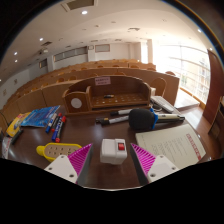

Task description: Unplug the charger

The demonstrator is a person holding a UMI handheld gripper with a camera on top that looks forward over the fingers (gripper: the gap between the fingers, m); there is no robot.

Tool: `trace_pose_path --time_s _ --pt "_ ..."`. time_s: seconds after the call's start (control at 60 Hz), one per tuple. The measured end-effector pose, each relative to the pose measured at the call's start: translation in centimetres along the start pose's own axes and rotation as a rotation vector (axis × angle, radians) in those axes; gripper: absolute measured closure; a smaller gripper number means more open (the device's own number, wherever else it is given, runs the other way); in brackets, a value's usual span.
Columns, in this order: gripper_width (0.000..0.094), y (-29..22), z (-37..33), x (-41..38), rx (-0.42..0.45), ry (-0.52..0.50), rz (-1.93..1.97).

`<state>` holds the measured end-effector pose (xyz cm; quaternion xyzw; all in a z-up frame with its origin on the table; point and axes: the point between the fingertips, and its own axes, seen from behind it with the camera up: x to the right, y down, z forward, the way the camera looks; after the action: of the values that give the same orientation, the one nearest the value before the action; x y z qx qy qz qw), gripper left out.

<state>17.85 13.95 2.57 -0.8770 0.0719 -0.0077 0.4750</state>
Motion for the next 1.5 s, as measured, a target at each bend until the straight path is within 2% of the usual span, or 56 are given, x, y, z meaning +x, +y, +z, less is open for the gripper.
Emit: trace_pose_path --time_s 0.033,0.1,0.4,0.683,0.95,1.2,1.5 --pt "0.0134 -0.2 -0.4 0.1 0.005 0.010 -0.017" --pt "0.0089 -0.4 -1.4 0.1 0.013 0.021 -0.045" --pt "0.0086 -0.6 -9.3 -1.0 0.058 0.003 -0.077" --pt "0.0087 2.2 -25.8 -3.4 0.103 0.058 -0.107" --pt "0.0087 6.9 -39.0 -7.1 0.066 0.105 -0.106" --pt "0.0086 7.5 -44.6 -8.6 0.113 0.131 -0.112" --pt "0.0088 6.7 -46.4 -8.5 0.152 0.161 -0.156"
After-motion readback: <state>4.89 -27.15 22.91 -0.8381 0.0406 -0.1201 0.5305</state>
